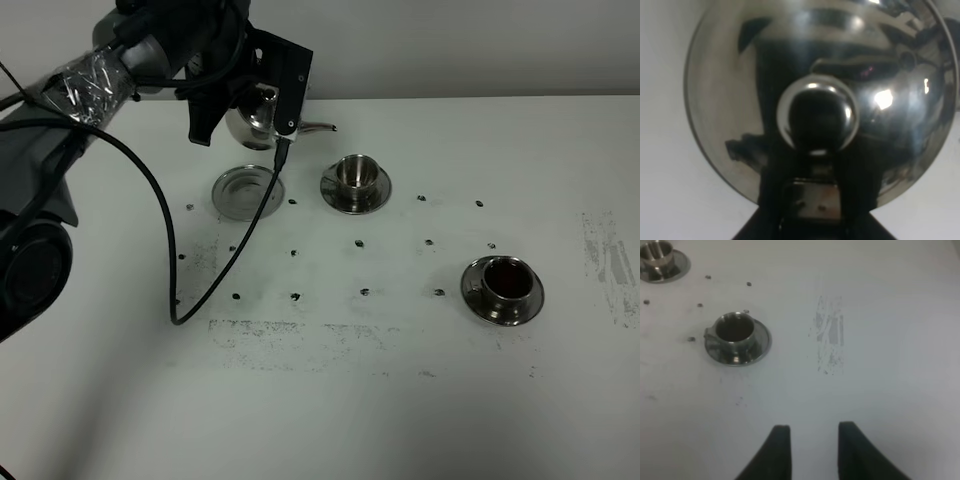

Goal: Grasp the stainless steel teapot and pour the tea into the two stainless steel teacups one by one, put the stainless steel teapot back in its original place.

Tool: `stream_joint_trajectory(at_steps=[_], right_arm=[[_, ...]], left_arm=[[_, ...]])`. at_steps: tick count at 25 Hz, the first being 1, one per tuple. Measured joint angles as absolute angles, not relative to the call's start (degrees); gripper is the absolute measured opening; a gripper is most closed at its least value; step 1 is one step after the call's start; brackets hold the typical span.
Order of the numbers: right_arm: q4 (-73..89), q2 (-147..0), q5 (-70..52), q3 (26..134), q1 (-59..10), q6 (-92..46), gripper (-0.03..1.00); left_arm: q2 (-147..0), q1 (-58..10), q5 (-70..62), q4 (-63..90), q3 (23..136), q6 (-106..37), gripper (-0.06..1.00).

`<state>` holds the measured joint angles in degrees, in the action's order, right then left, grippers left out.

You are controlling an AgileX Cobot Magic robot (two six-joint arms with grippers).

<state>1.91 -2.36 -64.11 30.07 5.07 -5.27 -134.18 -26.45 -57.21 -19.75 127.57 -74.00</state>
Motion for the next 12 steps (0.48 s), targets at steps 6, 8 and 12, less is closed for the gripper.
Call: stream_joint_trajectory(at_steps=[6,8,12], right_arm=[[1.9,-2.4,-64.1,30.1,5.1,-5.3,0.23],[1.9,-2.4,-64.1,30.1,5.1,-5.3,0.23],[1.9,-2.4,-64.1,30.1,5.1,-5.3,0.23]], left_arm=[[-135.5,-27.9,-55.3,-22.4,127.6,-75.7,0.19],[-135.5,-28.5,-54.7,-23.5,127.6,-75.8,0.19],[-136.1,-29.1,-53.9,-25.9,127.6,-75.8,0.19]])
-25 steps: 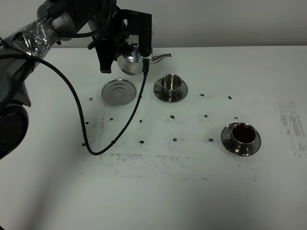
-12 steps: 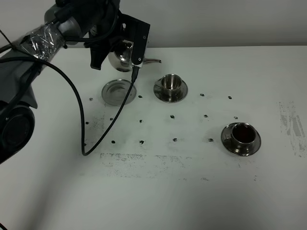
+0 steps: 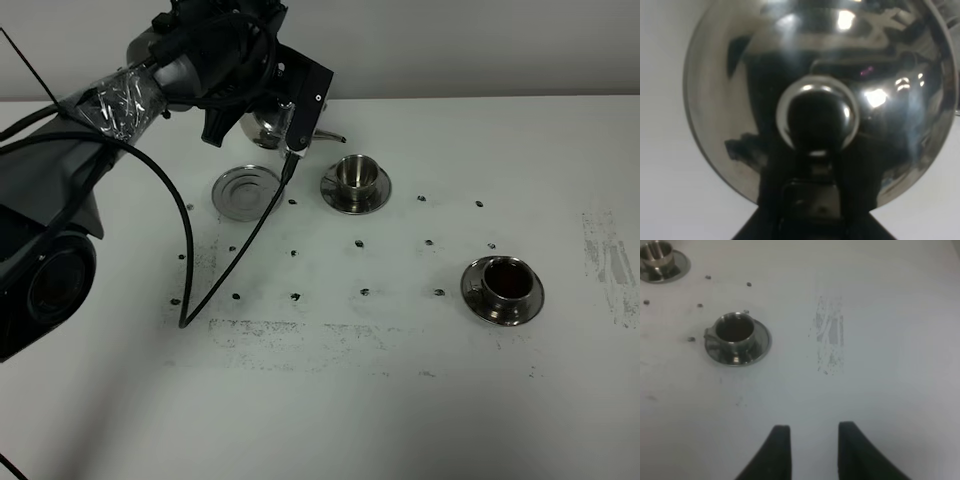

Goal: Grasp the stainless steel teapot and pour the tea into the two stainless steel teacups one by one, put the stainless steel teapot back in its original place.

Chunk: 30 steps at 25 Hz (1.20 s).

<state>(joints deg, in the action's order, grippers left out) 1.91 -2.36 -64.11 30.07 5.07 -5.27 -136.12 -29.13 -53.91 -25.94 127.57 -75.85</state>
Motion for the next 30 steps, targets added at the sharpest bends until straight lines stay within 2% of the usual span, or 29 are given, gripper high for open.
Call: stream_joint_trajectory(at_steps=[30], right_arm=[[1.9,-2.4,-64.1,30.1,5.1,-5.3,0.23]], left_arm=[[-139.8,-32.7,-47.0,-37.7,127.6,-78.2,0.19]])
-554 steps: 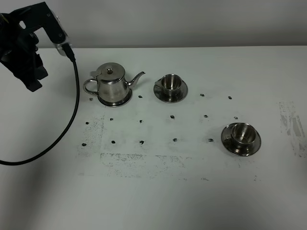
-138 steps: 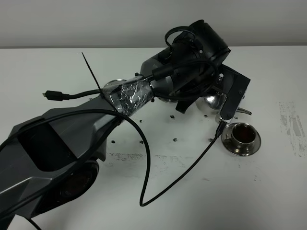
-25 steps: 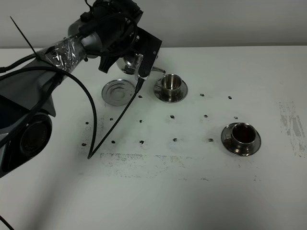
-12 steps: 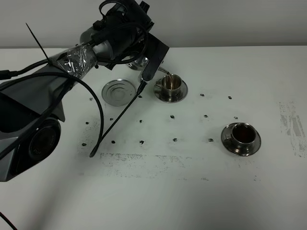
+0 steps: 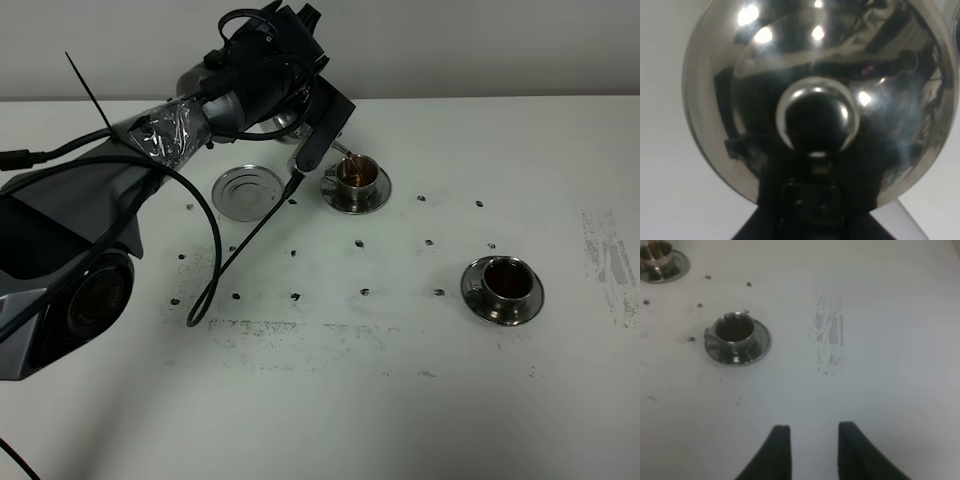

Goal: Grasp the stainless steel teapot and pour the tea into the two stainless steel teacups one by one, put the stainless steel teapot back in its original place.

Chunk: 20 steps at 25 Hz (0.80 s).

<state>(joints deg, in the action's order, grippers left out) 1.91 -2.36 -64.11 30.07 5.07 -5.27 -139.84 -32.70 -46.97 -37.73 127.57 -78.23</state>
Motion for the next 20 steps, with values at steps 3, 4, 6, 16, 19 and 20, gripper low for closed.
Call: stream_joint_trajectory(at_steps=[3,4,6,16,19,20], right_arm=[[1.9,-2.4,-64.1,30.1,5.1,-5.3,0.23],[1.9,-2.4,-64.1,30.1,5.1,-5.3,0.23],[1.9,-2.4,-64.1,30.1,5.1,-5.3,0.23],[1.9,-2.4,-64.1,30.1,5.1,-5.3,0.23],[1.9,-2.4,-64.1,30.1,5.1,-5.3,0.23],[1.9,-2.4,-64.1,30.1,5.1,-5.3,0.23]], left_arm=[[-140.3,-32.9,-46.1,-37.9,127.6,-78.2,0.19],[-140.4,-33.1,-45.9,-38.0,127.6,-78.2,0.19],[-140.4,-33.1,-45.6,-38.6,127.6,-78.3,0.19],[-140.4,-33.8,-45.0,-41.3,127.6,-80.0,0.19],[-140.4,-34.0,-44.8,-42.0,127.6,-80.0,0.19],[-140.4,-34.0,-44.8,-42.2,127.6,-80.0,0.19]])
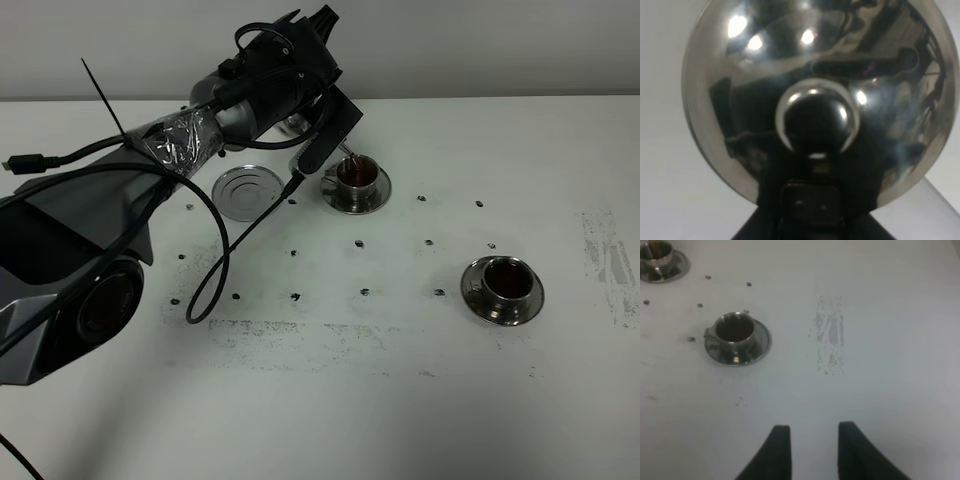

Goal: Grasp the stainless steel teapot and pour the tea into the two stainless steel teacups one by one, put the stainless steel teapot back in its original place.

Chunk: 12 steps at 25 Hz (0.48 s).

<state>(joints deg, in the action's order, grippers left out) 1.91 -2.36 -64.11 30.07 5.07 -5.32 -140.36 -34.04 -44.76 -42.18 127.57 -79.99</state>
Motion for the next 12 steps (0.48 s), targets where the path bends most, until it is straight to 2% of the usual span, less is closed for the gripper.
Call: stream_joint_trajectory(at_steps=[12], right_arm=[[1.9,-2.4,-64.1,30.1,5.1,-5.3,0.23]], left_arm=[[-140.8,-34.7,-44.4,-45.6,127.6,-80.0,0.19]])
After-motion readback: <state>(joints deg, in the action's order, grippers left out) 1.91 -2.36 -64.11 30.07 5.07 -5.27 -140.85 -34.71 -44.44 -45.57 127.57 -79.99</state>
